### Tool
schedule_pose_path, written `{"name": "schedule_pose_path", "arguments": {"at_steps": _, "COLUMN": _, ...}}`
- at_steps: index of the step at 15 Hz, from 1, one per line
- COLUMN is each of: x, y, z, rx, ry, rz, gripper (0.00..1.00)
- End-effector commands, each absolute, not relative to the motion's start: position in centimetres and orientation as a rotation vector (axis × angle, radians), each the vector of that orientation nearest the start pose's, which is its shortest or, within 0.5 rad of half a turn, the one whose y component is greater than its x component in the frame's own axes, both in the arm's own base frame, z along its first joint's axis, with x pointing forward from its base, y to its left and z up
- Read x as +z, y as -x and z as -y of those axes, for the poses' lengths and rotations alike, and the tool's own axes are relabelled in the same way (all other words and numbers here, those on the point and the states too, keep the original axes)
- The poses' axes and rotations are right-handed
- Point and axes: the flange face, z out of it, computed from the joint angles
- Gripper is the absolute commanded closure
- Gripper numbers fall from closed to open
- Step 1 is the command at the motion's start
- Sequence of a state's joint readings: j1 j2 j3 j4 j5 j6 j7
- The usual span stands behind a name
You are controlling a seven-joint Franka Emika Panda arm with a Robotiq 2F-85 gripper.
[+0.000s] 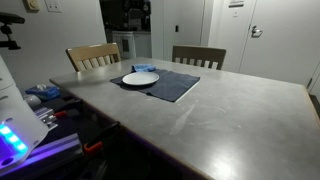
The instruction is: Use the blue towel to wipe the white plate
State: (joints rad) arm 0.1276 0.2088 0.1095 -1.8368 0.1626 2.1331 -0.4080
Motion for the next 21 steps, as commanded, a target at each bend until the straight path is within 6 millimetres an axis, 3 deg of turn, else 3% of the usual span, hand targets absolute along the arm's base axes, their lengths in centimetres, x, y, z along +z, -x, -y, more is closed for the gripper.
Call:
{"name": "schedule_pose_path", "arguments": {"at_steps": 1, "x": 39.7, "y": -62.2, "z": -17.2, "rx": -0.119, "ry": 2.839, "rz": 0.943, "gripper": 0.0}}
{"name": "schedule_pose_path", "arguments": {"at_steps": 8, "x": 35.6, "y": -65.6, "z": -19.1, "rx": 0.027, "ry": 2.84, "rz": 0.919, "gripper": 0.0}}
{"name": "schedule_pose_path", "arguments": {"at_steps": 11, "x": 35.0, "y": -66.7, "z": -19.2, "rx": 0.131, "ry": 2.8, "rz": 0.931, "gripper": 0.0}}
{"name": "schedule_pose_path", "arguments": {"at_steps": 12, "x": 34.9, "y": -65.4, "z": -19.2, "rx": 0.079, "ry": 2.835, "rz": 0.929, "gripper": 0.0}}
{"name": "schedule_pose_path", "arguments": {"at_steps": 16, "x": 34.8, "y": -66.4, "z": -19.4, "rx": 0.114, "ry": 2.823, "rz": 0.928, "gripper": 0.0}}
{"name": "schedule_pose_path", "arguments": {"at_steps": 21, "x": 31.6, "y": -66.9, "z": -20.1, "rx": 0.161, "ry": 2.826, "rz": 0.744, "gripper": 0.0}}
